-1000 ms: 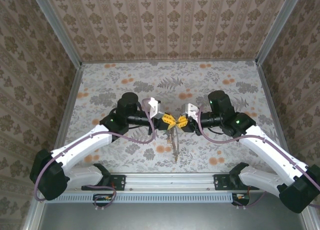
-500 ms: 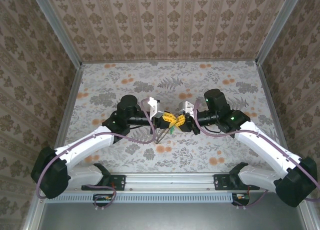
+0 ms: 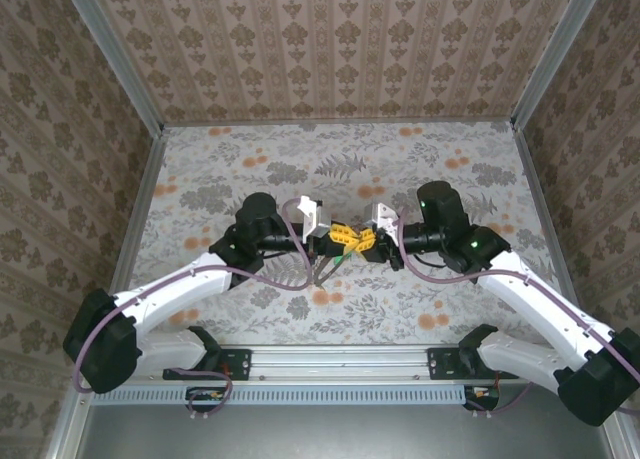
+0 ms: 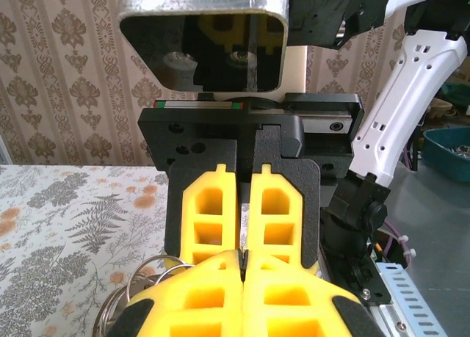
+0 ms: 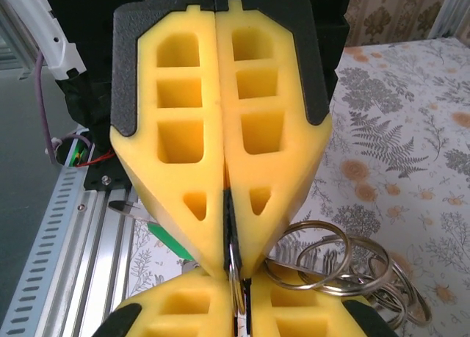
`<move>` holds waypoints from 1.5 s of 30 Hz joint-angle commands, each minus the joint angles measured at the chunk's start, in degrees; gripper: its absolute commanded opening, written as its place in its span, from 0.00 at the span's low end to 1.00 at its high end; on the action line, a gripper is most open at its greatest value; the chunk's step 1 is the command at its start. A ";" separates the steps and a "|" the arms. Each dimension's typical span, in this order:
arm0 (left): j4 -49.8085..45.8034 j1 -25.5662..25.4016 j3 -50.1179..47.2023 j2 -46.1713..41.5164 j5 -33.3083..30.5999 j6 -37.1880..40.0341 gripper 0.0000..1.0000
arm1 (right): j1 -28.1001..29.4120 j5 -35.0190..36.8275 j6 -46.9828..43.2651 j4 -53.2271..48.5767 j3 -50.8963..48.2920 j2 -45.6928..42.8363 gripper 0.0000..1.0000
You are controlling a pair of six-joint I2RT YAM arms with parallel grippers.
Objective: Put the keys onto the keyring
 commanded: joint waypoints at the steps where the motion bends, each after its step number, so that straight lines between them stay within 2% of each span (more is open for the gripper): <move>1: -0.04 -0.55 -1.59 -1.13 -1.26 -0.13 0.00 | -0.09 -2.27 -0.11 3.69 0.08 -2.03 0.13; 5: 0.16 0.17 -2.37 -2.57 -1.62 -0.39 0.00 | -0.26 -0.48 -0.91 2.20 -0.28 -2.18 0.20; 7: 0.27 0.43 -2.45 -3.24 -1.32 -0.67 0.00 | -0.42 1.50 -1.08 2.39 -1.09 -2.51 0.21; 8: 0.19 0.51 -2.43 -3.42 -1.02 -0.80 0.00 | -0.52 1.77 -0.93 2.83 -1.48 -2.79 0.21; 11: -0.12 0.79 -2.49 -3.74 -0.57 -1.09 0.00 | -1.04 0.08 0.13 4.39 -2.34 -3.04 0.10; 13: -0.15 0.91 -2.71 -4.04 -0.56 -1.25 0.00 | -1.14 -0.63 0.31 4.43 -2.34 -2.82 0.10; 18: -0.41 1.33 -3.23 -4.92 -0.90 -1.21 0.00 | -1.65 -0.03 0.38 4.88 -3.38 -3.47 0.18; 21: -0.18 1.54 -3.50 -5.49 -1.34 -1.48 0.00 | -2.49 -0.33 -0.37 4.86 -5.07 -4.26 0.29; 27: 0.27 1.56 -3.85 -6.28 -2.24 -2.44 0.00 | -2.68 -3.96 0.32 5.83 -7.66 -4.87 0.34; 29: 0.27 1.60 -4.03 -6.58 -2.74 -2.43 0.00 | -2.49 -4.37 2.07 8.25 -8.82 -4.62 0.38; 32: 0.91 1.60 -4.13 -6.63 -2.85 -2.57 0.00 | -1.97 -4.42 5.80 13.87 -10.70 -3.78 0.40; 40: 2.63 1.58 -4.61 -6.46 -2.87 -3.47 0.00 | 0.07 -5.66 11.58 24.54 -11.52 1.03 0.39; 43: 2.90 1.53 -4.97 -6.69 -2.99 -3.57 0.00 | 0.78 -6.64 12.77 26.22 -10.99 2.56 0.31; 45: 2.99 1.55 -5.17 -6.80 -3.02 -3.67 0.00 | 0.88 -6.96 12.56 25.90 -10.78 2.73 0.15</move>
